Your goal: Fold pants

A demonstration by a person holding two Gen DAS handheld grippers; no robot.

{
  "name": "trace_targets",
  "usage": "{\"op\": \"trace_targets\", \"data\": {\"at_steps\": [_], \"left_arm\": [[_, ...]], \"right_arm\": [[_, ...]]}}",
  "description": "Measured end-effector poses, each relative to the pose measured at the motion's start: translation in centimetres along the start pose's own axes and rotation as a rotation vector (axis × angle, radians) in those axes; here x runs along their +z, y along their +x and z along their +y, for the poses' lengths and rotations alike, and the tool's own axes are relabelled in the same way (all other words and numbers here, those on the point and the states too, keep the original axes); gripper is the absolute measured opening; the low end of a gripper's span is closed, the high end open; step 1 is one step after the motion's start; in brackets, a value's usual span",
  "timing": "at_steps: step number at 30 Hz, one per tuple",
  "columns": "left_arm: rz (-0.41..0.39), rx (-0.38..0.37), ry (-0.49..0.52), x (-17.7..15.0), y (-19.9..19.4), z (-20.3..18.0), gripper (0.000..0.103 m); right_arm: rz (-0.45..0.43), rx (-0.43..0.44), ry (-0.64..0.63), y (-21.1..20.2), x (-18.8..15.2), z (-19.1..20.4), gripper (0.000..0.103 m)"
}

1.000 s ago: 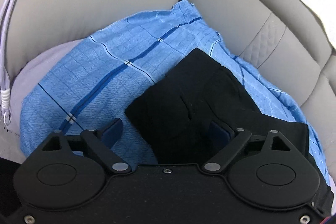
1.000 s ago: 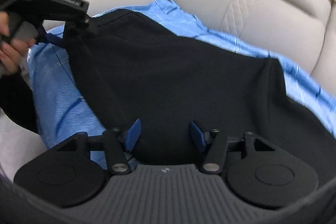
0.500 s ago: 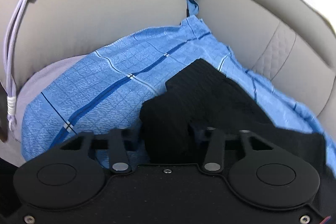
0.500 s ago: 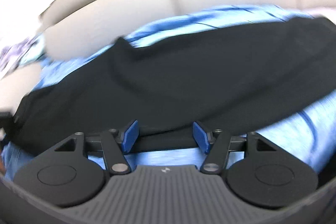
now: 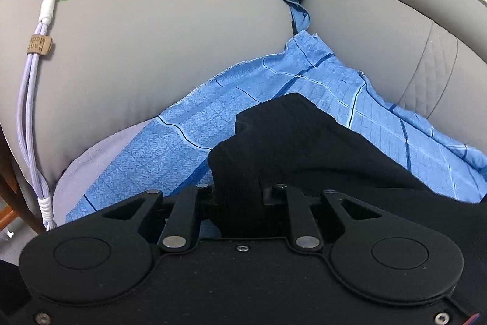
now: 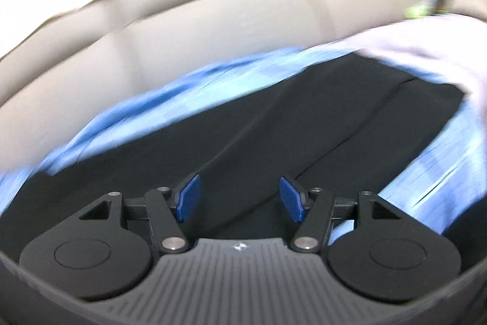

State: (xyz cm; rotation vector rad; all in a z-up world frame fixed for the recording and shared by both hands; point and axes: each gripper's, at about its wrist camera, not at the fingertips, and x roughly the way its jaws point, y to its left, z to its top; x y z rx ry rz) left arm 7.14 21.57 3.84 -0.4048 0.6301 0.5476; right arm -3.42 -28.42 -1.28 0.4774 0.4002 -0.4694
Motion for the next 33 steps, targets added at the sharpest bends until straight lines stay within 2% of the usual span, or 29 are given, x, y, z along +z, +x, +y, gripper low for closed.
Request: {"op": "trace_targets", "data": {"at_steps": [2, 5, 8, 13, 15, 16, 17, 18, 21, 24, 27, 30, 33], "left_arm": [[0.002, 0.007, 0.002, -0.1, 0.1, -0.1, 0.017], [0.008, 0.017, -0.004, 0.0, 0.3, -0.3, 0.018], [0.004, 0.030, 0.013, -0.1, 0.4, -0.6, 0.018], [0.013, 0.037, 0.015, 0.1, 0.7, -0.7, 0.019], [0.015, 0.044, 0.017, 0.2, 0.9, -0.9, 0.019], [0.013, 0.048, 0.022, 0.2, 0.9, -1.0, 0.019], [0.011, 0.054, 0.029, 0.1, 1.0, -1.2, 0.020], [0.009, 0.060, 0.033, 0.0, 1.0, -1.3, 0.020], [0.007, 0.063, 0.035, 0.0, 1.1, -1.4, 0.020], [0.006, 0.061, 0.042, 0.0, 1.1, -1.5, 0.020], [0.003, 0.063, 0.058, -0.1, 1.2, -1.5, 0.020], [0.009, 0.056, 0.054, 0.1, 1.2, -1.4, 0.021], [0.018, 0.039, 0.047, 0.1, 1.2, -1.3, 0.021]], "right_arm": [[-0.055, -0.090, 0.114, 2.1, 3.0, -3.4, 0.073], [-0.087, -0.189, 0.247, 6.1, 7.0, -8.2, 0.073], [-0.072, -0.278, 0.316, 9.7, 9.7, -12.0, 0.073], [0.016, -0.250, 0.489, 14.4, 11.2, -18.7, 0.072], [0.012, -0.245, 0.468, 15.9, 11.6, -19.3, 0.068], [0.022, -0.250, 0.446, 16.4, 12.0, -19.1, 0.056], [0.034, -0.262, 0.421, 16.8, 12.4, -19.2, 0.022], [0.062, -0.271, 0.404, 17.3, 12.6, -19.1, 0.003], [0.052, -0.295, 0.360, 16.8, 13.3, -19.1, 0.002], [0.021, -0.341, 0.337, 13.8, 13.8, -19.3, 0.002], [0.022, -0.291, 0.409, 11.9, 13.7, -20.8, 0.002], [0.031, -0.292, 0.482, 11.2, 13.7, -22.0, 0.002], [0.020, -0.363, 0.501, 10.5, 14.0, -22.0, 0.002]]}}
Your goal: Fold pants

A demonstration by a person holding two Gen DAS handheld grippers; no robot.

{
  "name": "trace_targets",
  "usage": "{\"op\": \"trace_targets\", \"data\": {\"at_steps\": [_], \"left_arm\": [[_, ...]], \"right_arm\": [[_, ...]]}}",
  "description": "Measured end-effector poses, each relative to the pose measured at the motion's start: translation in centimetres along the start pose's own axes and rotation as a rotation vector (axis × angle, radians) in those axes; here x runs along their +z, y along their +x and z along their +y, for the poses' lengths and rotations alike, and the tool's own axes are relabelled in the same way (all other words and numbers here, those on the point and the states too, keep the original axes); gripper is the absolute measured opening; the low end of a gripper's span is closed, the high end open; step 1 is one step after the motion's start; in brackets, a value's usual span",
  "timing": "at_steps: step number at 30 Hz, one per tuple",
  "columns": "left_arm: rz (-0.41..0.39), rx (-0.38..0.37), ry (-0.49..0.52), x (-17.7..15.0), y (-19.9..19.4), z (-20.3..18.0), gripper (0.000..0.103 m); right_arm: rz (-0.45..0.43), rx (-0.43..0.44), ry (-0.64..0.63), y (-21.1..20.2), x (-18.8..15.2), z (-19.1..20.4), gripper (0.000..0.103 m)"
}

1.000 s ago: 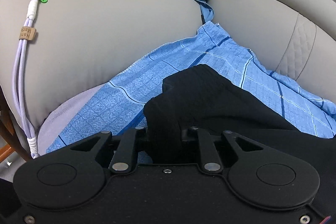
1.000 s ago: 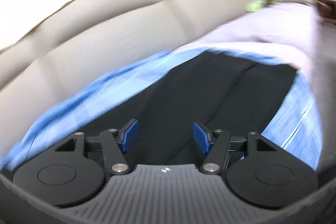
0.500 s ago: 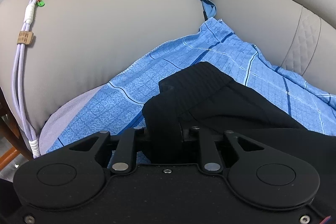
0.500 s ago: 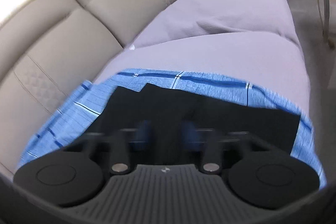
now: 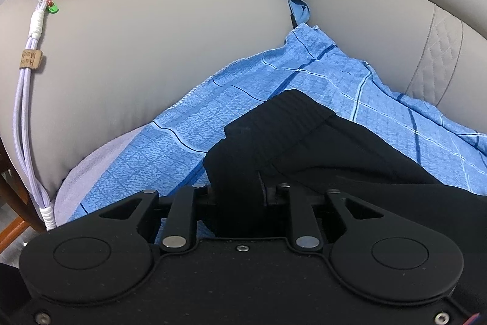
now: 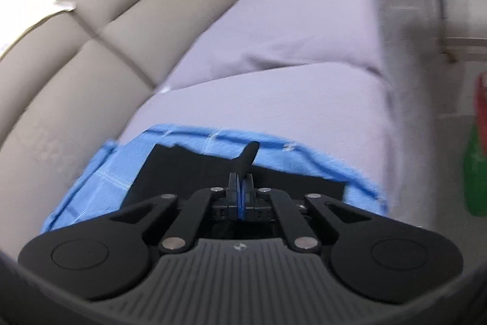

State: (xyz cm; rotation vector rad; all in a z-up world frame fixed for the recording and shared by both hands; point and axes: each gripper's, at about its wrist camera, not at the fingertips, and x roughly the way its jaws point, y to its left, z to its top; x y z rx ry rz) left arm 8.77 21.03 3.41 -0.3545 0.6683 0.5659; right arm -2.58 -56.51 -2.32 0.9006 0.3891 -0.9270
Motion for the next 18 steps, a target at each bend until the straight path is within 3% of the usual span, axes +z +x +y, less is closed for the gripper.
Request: {"op": "trace_targets", "data": {"at_steps": [5, 9, 13, 14, 16, 17, 18], "left_arm": [[0.012, -0.023, 0.027, 0.0, -0.4, -0.3, 0.022], [0.014, -0.025, 0.040, 0.0, -0.4, -0.5, 0.022], [0.028, -0.035, 0.039, 0.2, -0.2, -0.2, 0.024], [0.031, -0.034, 0.052, 0.3, -0.2, -0.3, 0.025], [0.034, -0.030, 0.069, 0.4, -0.3, -0.4, 0.028], [0.034, -0.035, 0.067, 0.4, -0.5, -0.4, 0.028], [0.034, -0.044, 0.058, 0.5, -0.7, -0.3, 0.034]], "right_arm": [[-0.089, -0.087, -0.084, -1.8, -0.3, 0.2, 0.002], [-0.036, -0.154, -0.026, -1.1, -0.9, -1.8, 0.002], [-0.004, -0.206, -0.073, 0.3, -1.6, -2.5, 0.002], [0.032, -0.208, -0.067, 1.2, -1.7, -2.8, 0.002], [0.015, -0.198, -0.064, 1.2, -1.6, -2.9, 0.005], [0.013, -0.189, -0.062, 1.1, -1.5, -2.8, 0.009], [0.009, -0.170, -0.054, 0.8, -1.5, -2.9, 0.033]]}}
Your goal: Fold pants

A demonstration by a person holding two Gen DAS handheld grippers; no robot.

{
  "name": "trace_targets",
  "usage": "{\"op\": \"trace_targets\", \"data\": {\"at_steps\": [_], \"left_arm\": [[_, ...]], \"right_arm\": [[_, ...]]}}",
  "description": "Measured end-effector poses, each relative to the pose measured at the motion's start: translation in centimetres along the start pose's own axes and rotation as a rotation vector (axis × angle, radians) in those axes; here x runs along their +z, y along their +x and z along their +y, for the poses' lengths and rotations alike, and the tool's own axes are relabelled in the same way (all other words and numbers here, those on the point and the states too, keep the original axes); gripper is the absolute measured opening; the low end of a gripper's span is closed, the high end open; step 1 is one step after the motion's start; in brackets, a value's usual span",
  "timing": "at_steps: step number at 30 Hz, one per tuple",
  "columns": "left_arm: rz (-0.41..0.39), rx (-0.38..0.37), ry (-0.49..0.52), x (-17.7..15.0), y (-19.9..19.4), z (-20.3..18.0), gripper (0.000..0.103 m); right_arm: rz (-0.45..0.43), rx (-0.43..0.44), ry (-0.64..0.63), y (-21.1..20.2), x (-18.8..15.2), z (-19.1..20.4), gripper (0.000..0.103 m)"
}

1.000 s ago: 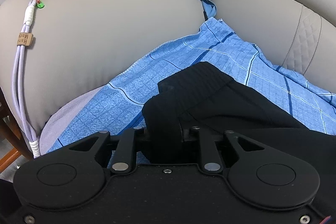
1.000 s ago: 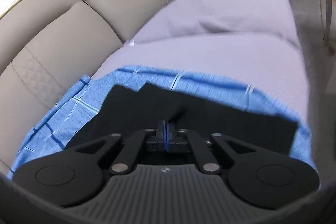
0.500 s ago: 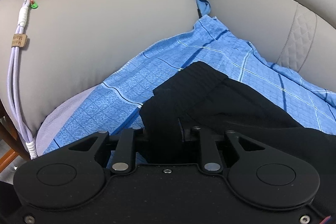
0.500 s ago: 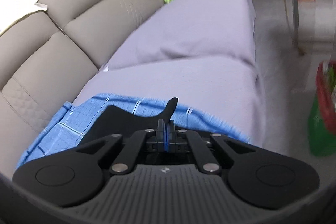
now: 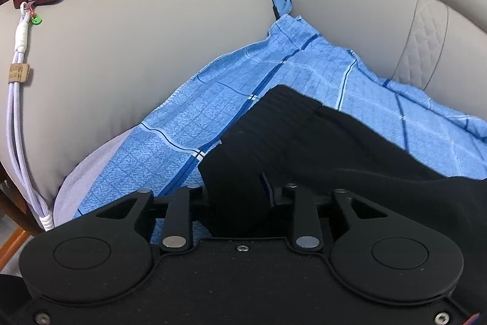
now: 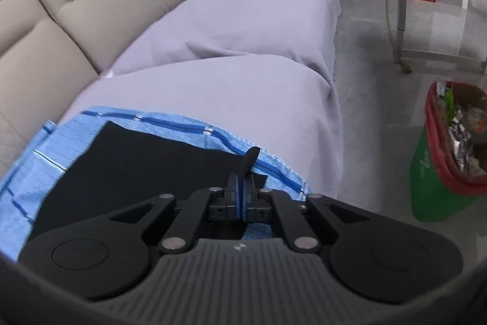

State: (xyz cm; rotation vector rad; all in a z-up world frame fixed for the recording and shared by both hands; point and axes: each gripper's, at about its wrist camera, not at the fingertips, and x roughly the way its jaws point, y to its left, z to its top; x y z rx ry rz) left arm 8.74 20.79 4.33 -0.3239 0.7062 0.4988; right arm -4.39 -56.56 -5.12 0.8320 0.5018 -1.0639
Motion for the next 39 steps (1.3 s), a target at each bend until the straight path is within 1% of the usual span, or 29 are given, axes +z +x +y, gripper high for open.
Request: {"op": "trace_targets", "data": {"at_steps": [1, 2, 3, 4, 6, 7, 8, 10, 11, 13, 14, 15, 16, 17, 18, 19, 20, 21, 23, 25, 26, 28, 30, 31, 32, 34, 36, 38, 39], "left_arm": [[-0.003, -0.010, -0.012, 0.1, -0.4, 0.1, 0.045], [-0.016, -0.019, -0.024, 0.2, -0.9, 0.3, 0.049], [-0.036, -0.015, -0.033, 0.3, -1.4, 0.3, 0.057], [-0.066, 0.004, -0.035, 0.4, -2.1, 0.3, 0.064], [-0.127, 0.056, -0.012, 0.6, -3.7, -0.1, 0.067], [-0.162, 0.078, 0.005, 0.7, -4.8, -0.7, 0.067], [-0.195, 0.074, 0.023, 0.8, -5.9, -1.2, 0.068], [-0.269, 0.001, 0.067, 0.6, -8.5, -2.9, 0.070], [-0.288, -0.046, 0.093, 0.4, -9.4, -3.8, 0.070], [-0.305, -0.156, 0.191, -0.4, -11.1, -6.4, 0.065], [-0.309, -0.201, 0.236, -0.9, -11.5, -7.6, 0.061], [-0.314, -0.251, 0.284, -1.6, -11.9, -9.0, 0.047], [-0.306, -0.294, 0.325, -2.1, -12.0, -10.3, 0.029], [-0.285, -0.335, 0.360, -2.6, -11.8, -11.4, 0.021], [-0.255, -0.394, 0.391, -3.1, -11.5, -12.6, 0.017], [-0.232, -0.448, 0.409, -3.6, -11.1, -13.8, 0.017], [-0.214, -0.486, 0.418, -4.0, -10.7, -14.7, 0.017], [-0.195, -0.517, 0.430, -4.4, -10.0, -15.7, 0.016], [-0.184, -0.547, 0.445, -5.0, -8.7, -17.5, 0.016], [-0.190, -0.550, 0.465, -5.6, -7.0, -19.1, 0.016], [-0.191, -0.533, 0.467, -5.7, -6.0, -19.6, 0.016], [-0.170, -0.473, 0.465, -6.3, -3.9, -20.4, 0.016], [-0.123, -0.418, 0.440, -6.4, -2.0, -20.5, 0.017], [-0.127, -0.407, 0.416, -6.4, -1.2, -20.2, 0.016], [-0.144, -0.405, 0.412, -6.5, -1.0, -20.0, 0.016], [-0.153, -0.393, 0.436, -6.5, -0.7, -20.1, 0.016], [-0.169, -0.384, 0.459, -6.8, -0.7, -20.2, 0.017], [-0.194, -0.368, 0.498, -7.1, -0.7, -20.6, 0.017], [-0.201, -0.361, 0.510, -7.3, -0.8, -20.7, 0.017]], "right_arm": [[-0.008, 0.004, 0.009, -0.4, 0.0, -0.1, 0.035], [-0.025, 0.001, 0.014, -1.2, 0.0, -0.2, 0.050], [-0.045, 0.008, 0.015, -2.0, 0.1, -0.2, 0.067], [-0.072, 0.034, 0.012, -3.0, 0.1, -0.1, 0.072], [-0.117, 0.114, -0.017, -5.0, -0.3, 0.9, 0.075], [-0.133, 0.169, -0.052, -6.0, -0.7, 1.8, 0.077], [-0.148, 0.250, -0.117, -7.1, -1.5, 3.3, 0.080], [-0.169, 0.402, -0.261, -9.2, -3.9, 6.8, 0.083], [-0.165, 0.479, -0.340, -10.1, -5.5, 8.7, 0.085], [-0.138, 0.635, -0.507, -11.7, -9.5, 12.8, 0.086], [-0.123, 0.696, -0.575, -12.5, -11.6, 14.7, 0.086], [-0.106, 0.761, -0.653, -13.4, -14.1, 16.6, 0.086], [-0.093, 0.820, -0.719, -14.2, -16.5, 18.2, 0.086], [-0.081, 0.882, -0.780, -15.1, -18.8, 19.5, 0.086], [-0.063, 0.940, -0.841, -15.8, -21.0, 20.6, 0.085], [-0.033, 0.983, -0.900, -16.5, -23.3, 21.7, 0.085], [-0.010, 1.008, -0.942, -16.9, -24.8, 22.4, 0.081], [0.012, 1.034, -0.990, -17.3, -26.5, 23.0, 0.074], [0.048, 1.051, -1.058, -17.8, -28.9, 23.7, 0.066], [0.056, 1.057, -1.099, -17.8, -30.2, 23.9, 0.066], [0.050, 1.048, -1.118, -17.6, -30.5, 23.9, 0.066], [0.026, 1.007, -1.132, -16.9, -30.4, 24.0, 0.064], [-0.005, 0.960, -1.120, -15.7, -29.5, 23.8, 0.063], [-0.016, 0.929, -1.107, -15.0, -28.7, 23.7, 0.063], [-0.023, 0.909, -1.096, -14.4, -27.9, 23.3, 0.062], [-0.043, 0.851, -1.073, -13.0, -25.9, 22.7, 0.060], [-0.062, 0.791, -1.047, -11.5, -23.9, 22.3, 0.063], [-0.051, 0.752, -0.997, -9.7, -21.6, 21.7, 0.062], [-0.060, 0.719, -0.981, -8.8, -20.5, 21.3, 0.062]]}}
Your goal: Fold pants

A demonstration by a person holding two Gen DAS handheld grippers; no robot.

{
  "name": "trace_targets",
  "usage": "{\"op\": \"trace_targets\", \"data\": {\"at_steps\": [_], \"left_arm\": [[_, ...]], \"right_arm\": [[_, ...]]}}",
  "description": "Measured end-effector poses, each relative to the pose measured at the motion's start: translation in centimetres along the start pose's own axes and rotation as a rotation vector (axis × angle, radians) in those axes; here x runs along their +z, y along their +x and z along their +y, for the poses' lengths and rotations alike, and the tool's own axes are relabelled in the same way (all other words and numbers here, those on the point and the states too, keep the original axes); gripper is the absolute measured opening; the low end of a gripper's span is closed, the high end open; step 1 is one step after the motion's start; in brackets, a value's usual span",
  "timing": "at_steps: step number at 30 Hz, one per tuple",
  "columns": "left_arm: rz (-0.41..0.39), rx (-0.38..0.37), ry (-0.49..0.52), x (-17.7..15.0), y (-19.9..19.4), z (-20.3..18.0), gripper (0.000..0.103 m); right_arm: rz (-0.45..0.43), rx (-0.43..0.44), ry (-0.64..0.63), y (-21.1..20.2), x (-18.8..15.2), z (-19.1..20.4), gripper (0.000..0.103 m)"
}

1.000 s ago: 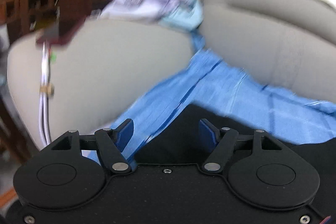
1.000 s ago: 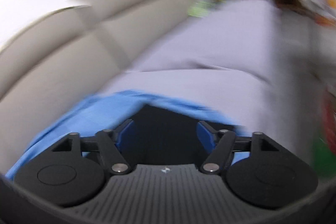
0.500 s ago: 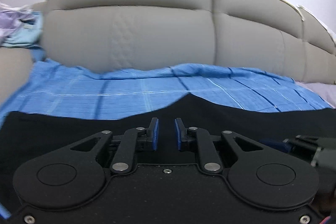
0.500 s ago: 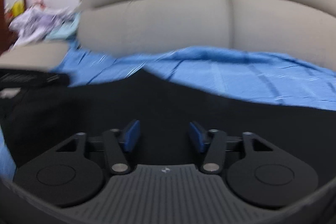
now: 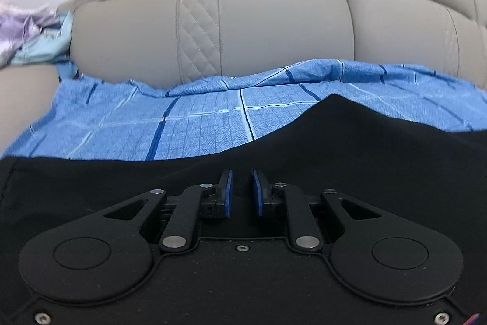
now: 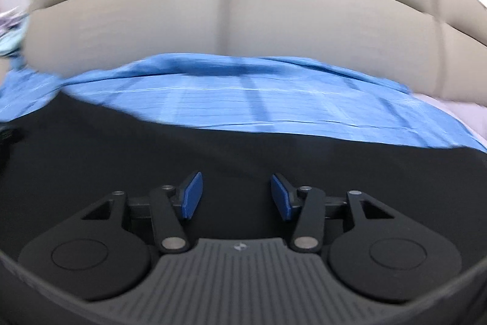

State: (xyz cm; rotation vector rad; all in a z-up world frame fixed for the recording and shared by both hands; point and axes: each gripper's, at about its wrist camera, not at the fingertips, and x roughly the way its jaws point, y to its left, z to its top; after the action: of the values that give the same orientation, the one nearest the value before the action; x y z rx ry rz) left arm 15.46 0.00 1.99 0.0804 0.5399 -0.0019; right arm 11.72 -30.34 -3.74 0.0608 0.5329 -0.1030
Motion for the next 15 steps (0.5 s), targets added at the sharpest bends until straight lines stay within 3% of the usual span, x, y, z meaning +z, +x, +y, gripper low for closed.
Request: {"op": "trace_targets", "data": {"at_steps": [8, 12, 15], "left_arm": [[-0.005, 0.009, 0.008, 0.0, -0.4, -0.5, 0.017], [-0.007, 0.021, 0.016, -0.1, -0.5, -0.6, 0.017], [-0.006, 0.017, 0.012, -0.1, -0.5, -0.5, 0.017]], "right_arm": [[0.026, -0.182, 0.154, 1.5, 0.4, -12.1, 0.064], [0.031, -0.225, 0.344, 1.7, 1.2, -18.0, 0.069], [-0.030, -0.199, 0.498, -0.6, 0.8, -21.7, 0.075]]}}
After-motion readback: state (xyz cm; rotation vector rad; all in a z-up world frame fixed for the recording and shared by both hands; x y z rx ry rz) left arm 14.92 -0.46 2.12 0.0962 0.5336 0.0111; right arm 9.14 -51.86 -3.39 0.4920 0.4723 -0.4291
